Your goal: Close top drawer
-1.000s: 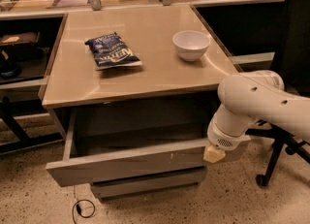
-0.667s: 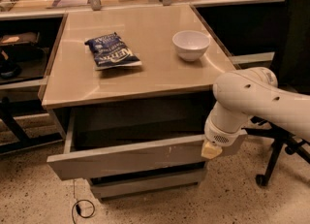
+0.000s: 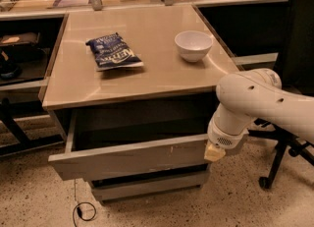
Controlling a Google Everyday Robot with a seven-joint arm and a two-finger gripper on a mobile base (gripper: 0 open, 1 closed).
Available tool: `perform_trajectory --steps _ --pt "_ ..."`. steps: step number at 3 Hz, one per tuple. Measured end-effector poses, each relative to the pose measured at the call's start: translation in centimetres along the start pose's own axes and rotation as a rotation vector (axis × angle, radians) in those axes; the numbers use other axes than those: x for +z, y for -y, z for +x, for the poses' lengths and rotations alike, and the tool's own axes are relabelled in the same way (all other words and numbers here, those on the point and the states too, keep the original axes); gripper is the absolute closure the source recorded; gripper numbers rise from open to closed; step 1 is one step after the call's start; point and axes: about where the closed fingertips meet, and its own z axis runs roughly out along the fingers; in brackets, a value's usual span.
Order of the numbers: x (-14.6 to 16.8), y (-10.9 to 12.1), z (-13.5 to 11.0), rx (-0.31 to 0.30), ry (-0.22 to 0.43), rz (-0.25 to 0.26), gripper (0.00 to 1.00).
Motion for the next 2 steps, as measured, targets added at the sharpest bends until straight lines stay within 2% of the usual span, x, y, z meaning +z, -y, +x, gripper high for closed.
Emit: perform_trajectory --steps 2 --pt "0.0 0.0 0.0 0.0 0.0 0.0 0.12"
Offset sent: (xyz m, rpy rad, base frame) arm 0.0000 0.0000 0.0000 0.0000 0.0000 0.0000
